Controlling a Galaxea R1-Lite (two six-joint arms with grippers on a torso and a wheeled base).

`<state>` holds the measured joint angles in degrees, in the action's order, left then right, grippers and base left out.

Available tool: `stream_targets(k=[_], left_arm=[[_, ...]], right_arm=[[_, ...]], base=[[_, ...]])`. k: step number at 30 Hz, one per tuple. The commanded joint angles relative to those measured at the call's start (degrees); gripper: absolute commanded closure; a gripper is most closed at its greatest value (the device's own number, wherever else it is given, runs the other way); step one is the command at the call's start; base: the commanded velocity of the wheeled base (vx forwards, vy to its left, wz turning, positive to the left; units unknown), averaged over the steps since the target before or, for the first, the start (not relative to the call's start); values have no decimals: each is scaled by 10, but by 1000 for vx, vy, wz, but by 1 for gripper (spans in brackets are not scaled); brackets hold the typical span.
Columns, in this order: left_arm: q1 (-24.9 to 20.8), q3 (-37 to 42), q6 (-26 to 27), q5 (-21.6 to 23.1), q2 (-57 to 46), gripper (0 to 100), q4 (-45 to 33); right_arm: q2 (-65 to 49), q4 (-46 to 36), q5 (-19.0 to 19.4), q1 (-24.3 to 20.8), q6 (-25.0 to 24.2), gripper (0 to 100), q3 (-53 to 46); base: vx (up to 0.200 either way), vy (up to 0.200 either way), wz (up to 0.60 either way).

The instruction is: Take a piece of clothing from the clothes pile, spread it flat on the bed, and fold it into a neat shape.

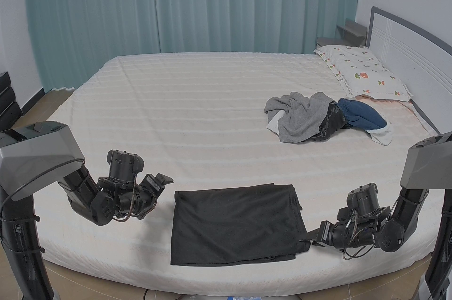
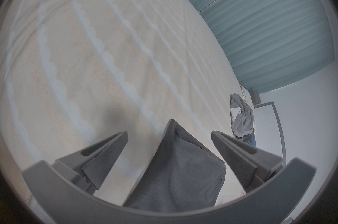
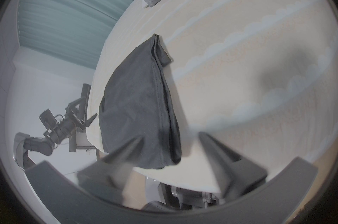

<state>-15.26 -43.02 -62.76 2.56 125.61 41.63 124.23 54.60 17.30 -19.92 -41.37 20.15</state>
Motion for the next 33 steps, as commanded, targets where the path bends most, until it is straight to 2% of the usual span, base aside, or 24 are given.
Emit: stream_targets(k=[1, 7, 14, 21, 31, 32, 33], left_arm=[[0, 0, 0, 0, 3, 0, -1], [-1, 0, 1, 0, 4, 0, 0], [-1, 0, 1, -1, 6, 0, 0], [-2, 0, 2, -2, 7, 0, 0], [-3, -1, 2, -3, 7, 0, -1], [-3, -1, 2, -3, 7, 0, -1], [-4, -1, 2, -3, 7, 0, -1]], right_arm=[[-11, -2, -1, 0, 7, 100, -11], [-19, -2, -2, 2, 13, 100, -20], [-19, -4, -2, 6, 45, 100, -32], [-27, -36, -2, 7, 67, 100, -32], [-28, -40, -3, 8, 78, 100, -33], [-27, -40, -3, 8, 79, 0, -32], [-25, -38, -3, 8, 79, 0, -30]], base=[[0, 0, 0], [0, 0, 0], [0, 0, 0], [0, 0, 0], [0, 0, 0], [0, 0, 0], [0, 0, 0]])
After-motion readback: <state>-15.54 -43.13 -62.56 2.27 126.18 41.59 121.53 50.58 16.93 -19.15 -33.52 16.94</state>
